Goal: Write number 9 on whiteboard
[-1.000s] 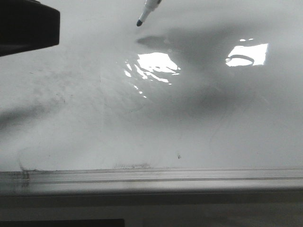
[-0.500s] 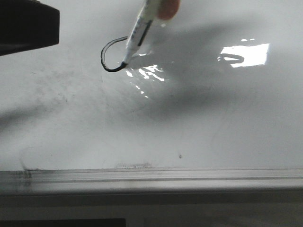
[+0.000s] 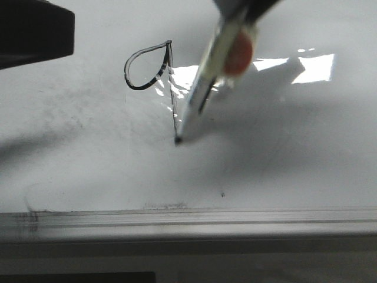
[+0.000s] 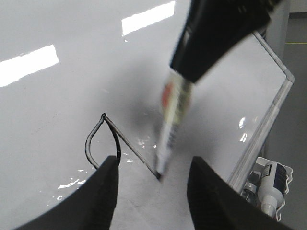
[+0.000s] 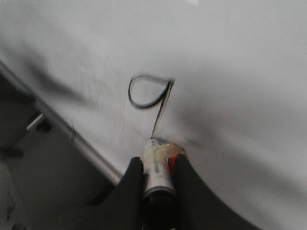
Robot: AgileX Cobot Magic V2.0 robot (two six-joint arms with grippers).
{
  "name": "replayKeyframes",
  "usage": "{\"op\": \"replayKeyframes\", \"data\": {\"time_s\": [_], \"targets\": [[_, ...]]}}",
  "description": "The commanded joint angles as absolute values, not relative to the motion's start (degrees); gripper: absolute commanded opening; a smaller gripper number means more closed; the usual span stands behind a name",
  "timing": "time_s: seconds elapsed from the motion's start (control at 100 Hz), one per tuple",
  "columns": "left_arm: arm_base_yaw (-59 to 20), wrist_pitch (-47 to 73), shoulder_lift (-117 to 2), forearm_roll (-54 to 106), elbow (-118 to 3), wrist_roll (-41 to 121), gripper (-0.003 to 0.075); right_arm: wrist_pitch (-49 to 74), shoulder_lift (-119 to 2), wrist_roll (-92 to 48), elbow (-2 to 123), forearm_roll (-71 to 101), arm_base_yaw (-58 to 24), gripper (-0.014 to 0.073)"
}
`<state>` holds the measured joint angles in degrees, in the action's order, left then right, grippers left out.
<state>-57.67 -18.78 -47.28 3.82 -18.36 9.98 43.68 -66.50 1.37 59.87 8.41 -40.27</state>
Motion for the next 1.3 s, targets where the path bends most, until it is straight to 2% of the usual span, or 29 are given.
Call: {"op": "replayKeyframes", "data": {"time_s": [0.0, 0.39, 0.71, 0.81, 0.97, 1.02, 1.07, 1.21, 1.29], "targets": [[-57.49, -23.68, -47.01, 4.24, -19.98, 9.48, 0.0315, 40.58, -65.67, 0.99, 59.4, 5.33, -41.25, -0.0051], [-60.92, -23.56, -50.76, 0.82, -19.98, 9.48, 0.0316, 37.54, -64.61, 0.99, 64.65, 11.0, -49.0, -0.0051], [-61.05, -27.41, -54.22, 1.26, -19.98, 9.27, 0.0304, 38.15, -64.9, 0.99, 64.65, 12.64, -51.41, -0.0051], [-61.05, -27.41, -54.22, 1.26, -19.98, 9.07, 0.0219, 38.29, -64.9, 0.99, 64.65, 12.64, -51.49, -0.0051], [-61.05, -27.41, -54.22, 1.26, -19.98, 9.06, -0.0019, 37.89, -64.9, 0.99, 64.65, 12.64, -51.49, -0.0043], [-61.05, -27.41, -54.22, 1.26, -19.98, 9.06, -0.002, 37.43, -64.9, 0.33, 64.65, 12.64, -51.49, -0.0001], [-61.05, -27.41, -54.22, 1.35, -19.98, 9.06, -0.002, 37.24, -64.9, 0.0, 64.65, 12.64, -51.49, 0.0078], [-61.05, -27.41, -54.22, 3.41, -19.98, 5.83, -0.002, 36.65, -64.9, 0.37, 64.65, 12.64, -51.49, 0.0394], [-61.05, -27.41, -54.22, 9.07, -19.98, 4.98, -0.002, 36.1, -64.9, 0.37, 64.65, 12.54, -51.49, 0.0473]]}}
